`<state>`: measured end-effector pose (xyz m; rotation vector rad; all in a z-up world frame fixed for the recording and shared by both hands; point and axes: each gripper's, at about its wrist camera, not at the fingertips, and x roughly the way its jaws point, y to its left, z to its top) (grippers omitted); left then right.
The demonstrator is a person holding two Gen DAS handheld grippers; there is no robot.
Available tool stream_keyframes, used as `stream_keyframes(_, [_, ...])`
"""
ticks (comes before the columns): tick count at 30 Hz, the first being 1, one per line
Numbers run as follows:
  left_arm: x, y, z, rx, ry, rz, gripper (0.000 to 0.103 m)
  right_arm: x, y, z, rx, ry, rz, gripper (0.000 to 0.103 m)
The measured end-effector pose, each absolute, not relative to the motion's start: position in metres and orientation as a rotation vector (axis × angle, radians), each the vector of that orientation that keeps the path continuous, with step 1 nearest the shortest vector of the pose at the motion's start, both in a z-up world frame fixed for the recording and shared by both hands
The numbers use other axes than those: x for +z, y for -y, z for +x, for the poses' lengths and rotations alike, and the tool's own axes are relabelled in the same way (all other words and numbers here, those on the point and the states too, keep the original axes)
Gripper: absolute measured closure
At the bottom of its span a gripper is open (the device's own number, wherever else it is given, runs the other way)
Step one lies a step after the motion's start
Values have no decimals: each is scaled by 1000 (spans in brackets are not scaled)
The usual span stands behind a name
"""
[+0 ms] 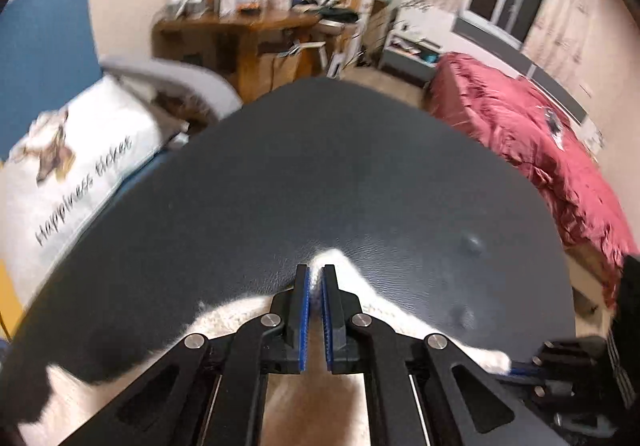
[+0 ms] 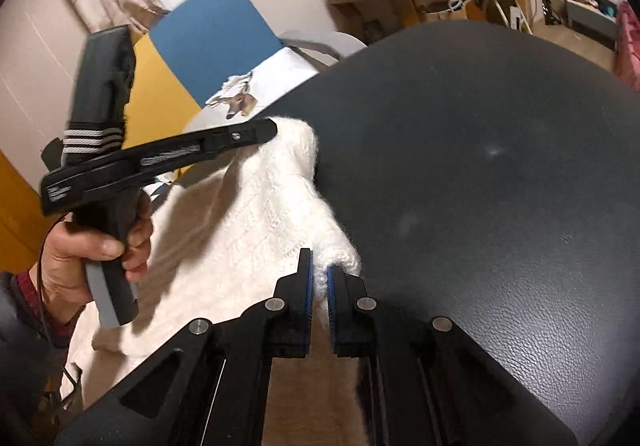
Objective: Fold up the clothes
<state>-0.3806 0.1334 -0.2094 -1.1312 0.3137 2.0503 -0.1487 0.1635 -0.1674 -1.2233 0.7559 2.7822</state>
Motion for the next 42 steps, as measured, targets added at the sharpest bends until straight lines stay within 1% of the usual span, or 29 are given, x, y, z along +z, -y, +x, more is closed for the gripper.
stream_keyframes(3, [-217,-140,-377,2050,-335,-1126,98,-173,-166,-146,2759,-735,-1258,97])
stream_keyframes(5, [-219,-143,-375,2073,-383,-1128,98,-177,-168,-149,2745,-740,-1280,97])
stream_keyframes(7, [-217,-141,-383,2109,-362,-1158,98,-179,-170,-150,2735,-759,-1287,97])
stream_keyframes(9, [-209,-131,-387,2133,-286,-1164,98,-181,-171,-148,2722,-769,-1291,97])
stream_keyframes(10, [-205,-126,-389,2144,-247,-1167,97,-182,-172,-147,2716,-774,-1292,97])
stream_keyframes(11, [-201,-121,-391,2155,-207,-1169,91,-183,-173,-145,2709,-787,-1290,97])
stream_keyframes(13, [-189,-105,-392,2153,-116,-1163,89,-182,-175,-144,2706,-815,-1288,97])
stream_keyframes(16, [-179,-91,-392,2091,-48,-1203,87,-181,-174,-142,2709,-834,-1286,97])
stream_keyframes(17, [-177,-87,-392,2051,-23,-1223,83,-181,-174,-142,2709,-840,-1285,96])
stream_keyframes(18, [-177,-88,-394,1983,11,-1269,82,-180,-174,-142,2713,-841,-1283,96])
stream_keyframes(21, [-183,-96,-397,1845,35,-1338,79,-180,-177,-139,2723,-874,-1276,96])
stream_keyframes(28, [-197,-105,-411,1696,60,-1431,79,-178,-175,-146,2762,-849,-1294,96])
stream_keyframes(33, [-205,-102,-429,1625,130,-1437,78,-177,-174,-150,2787,-845,-1304,96])
stream_keyframes(36, [-212,-110,-430,1585,124,-1439,75,-178,-175,-151,2795,-864,-1307,96])
stream_keyframes(40, [-217,-127,-423,1503,73,-1438,75,-178,-177,-152,2804,-871,-1310,96])
stream_keyframes(41, [-218,-128,-420,1508,46,-1442,76,-178,-176,-153,2805,-872,-1310,96])
stream_keyframes(42, [-219,-129,-418,1516,16,-1445,83,-178,-176,-153,2806,-872,-1309,96])
